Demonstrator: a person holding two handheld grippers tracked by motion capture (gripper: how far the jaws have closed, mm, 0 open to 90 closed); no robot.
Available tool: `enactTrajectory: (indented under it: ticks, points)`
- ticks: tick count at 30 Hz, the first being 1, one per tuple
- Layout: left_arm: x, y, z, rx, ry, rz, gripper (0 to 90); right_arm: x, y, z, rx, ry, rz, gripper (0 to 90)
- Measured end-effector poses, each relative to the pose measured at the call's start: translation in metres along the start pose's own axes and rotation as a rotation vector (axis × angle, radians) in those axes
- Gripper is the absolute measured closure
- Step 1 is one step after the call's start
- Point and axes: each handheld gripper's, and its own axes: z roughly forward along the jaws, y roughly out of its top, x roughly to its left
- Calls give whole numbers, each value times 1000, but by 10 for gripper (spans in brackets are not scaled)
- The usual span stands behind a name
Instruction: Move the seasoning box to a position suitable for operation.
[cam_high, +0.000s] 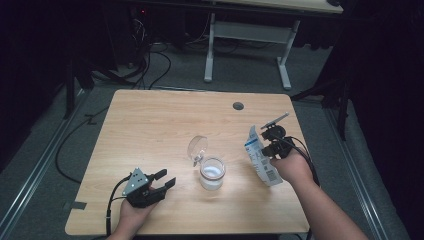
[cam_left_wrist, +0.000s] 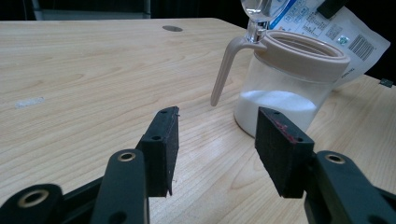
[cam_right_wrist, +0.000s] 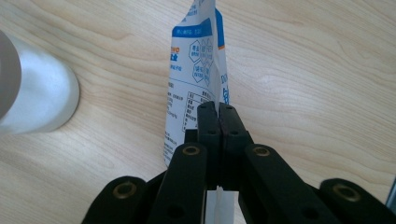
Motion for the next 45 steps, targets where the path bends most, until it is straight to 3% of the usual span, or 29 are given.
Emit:
enactTrajectory:
  ticks: [11, 16, 25, 27, 45]
  points:
    - [3, 0, 0, 0, 23, -3, 501, -2, -11, -8, -171, 22, 21, 900]
    - [3, 1, -1, 4, 38, 15, 501, -2, -17, -10, -246, 29, 21, 900]
    - [7, 0, -1, 13, 62, 20, 501, -1, -33, -7, -320, 35, 27, 900]
    - [7, 0, -1, 18, 61, 22, 501, -1, -37, -9, -346, 37, 18, 900]
    - [8, -3, 2, 24, 48, 9, 499, -5, -83, -8, -590, 100, 88, 900]
